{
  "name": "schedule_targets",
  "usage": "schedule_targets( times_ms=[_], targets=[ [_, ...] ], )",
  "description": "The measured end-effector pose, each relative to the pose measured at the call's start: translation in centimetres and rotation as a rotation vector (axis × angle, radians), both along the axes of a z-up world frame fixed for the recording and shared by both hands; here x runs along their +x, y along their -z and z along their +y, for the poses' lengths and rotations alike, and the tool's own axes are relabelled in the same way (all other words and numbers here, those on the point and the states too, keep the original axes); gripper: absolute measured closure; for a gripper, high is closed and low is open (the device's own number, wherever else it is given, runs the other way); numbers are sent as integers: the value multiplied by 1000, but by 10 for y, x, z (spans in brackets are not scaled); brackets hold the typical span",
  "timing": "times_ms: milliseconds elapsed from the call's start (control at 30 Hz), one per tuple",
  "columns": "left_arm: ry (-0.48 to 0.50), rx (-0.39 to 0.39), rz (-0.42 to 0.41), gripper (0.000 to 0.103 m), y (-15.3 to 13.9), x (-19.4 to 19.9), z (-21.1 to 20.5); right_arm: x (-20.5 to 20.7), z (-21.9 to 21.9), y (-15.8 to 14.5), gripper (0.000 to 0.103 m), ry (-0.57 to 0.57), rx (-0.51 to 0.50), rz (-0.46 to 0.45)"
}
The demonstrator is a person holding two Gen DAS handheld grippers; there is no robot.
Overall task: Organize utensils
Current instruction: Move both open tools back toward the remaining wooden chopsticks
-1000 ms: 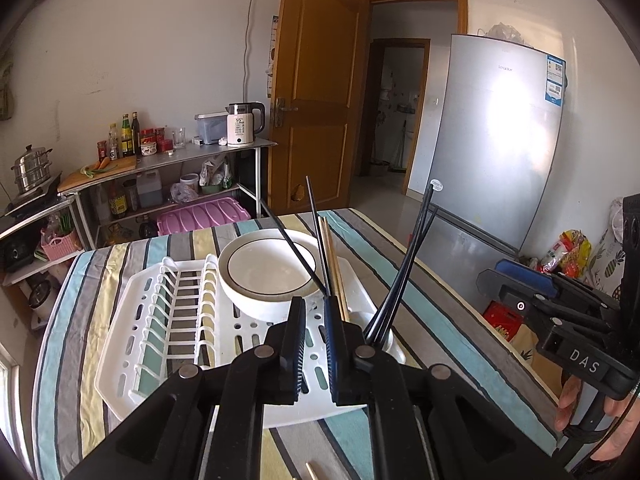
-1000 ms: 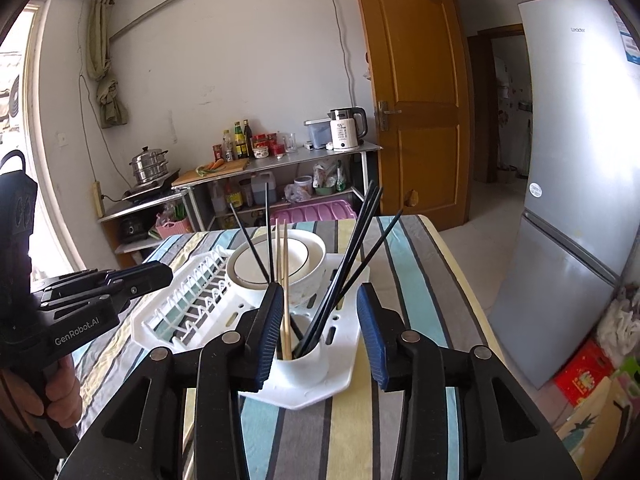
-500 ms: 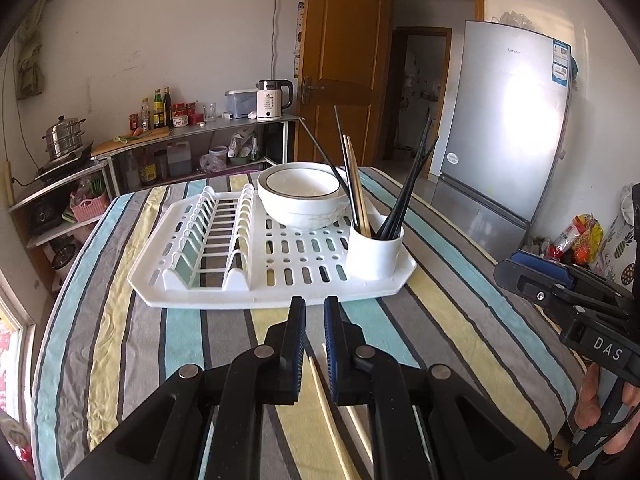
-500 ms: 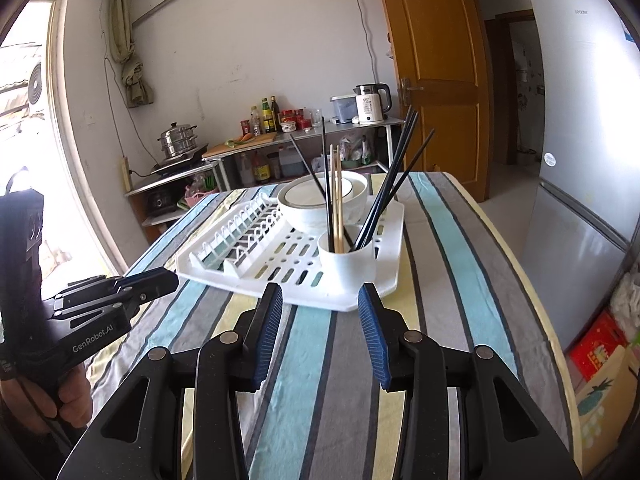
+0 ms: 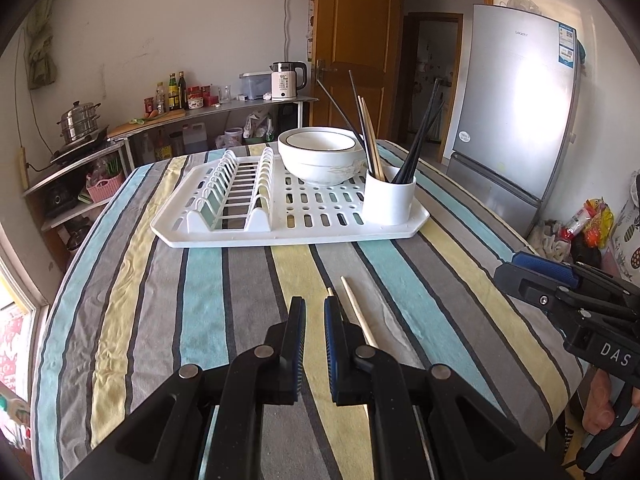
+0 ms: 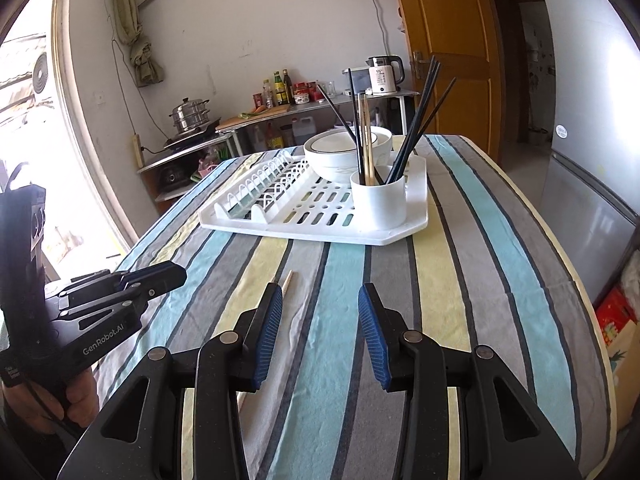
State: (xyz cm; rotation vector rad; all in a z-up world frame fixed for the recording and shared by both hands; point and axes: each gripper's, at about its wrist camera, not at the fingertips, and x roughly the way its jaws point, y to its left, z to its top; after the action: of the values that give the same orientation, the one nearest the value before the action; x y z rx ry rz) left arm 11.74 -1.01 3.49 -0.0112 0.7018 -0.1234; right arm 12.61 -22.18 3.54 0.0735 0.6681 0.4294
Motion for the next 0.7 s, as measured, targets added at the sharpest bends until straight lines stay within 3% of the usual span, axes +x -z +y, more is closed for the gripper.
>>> schedule_targets(
  times_ms=[567,700],
  targets=[
    [7,-33,87,94,28,18,7,13,19,22,62,-36,-13,66],
    [17,-62,124,86,37,27,6,14,18,25,62,-32,-9,76]
  ],
)
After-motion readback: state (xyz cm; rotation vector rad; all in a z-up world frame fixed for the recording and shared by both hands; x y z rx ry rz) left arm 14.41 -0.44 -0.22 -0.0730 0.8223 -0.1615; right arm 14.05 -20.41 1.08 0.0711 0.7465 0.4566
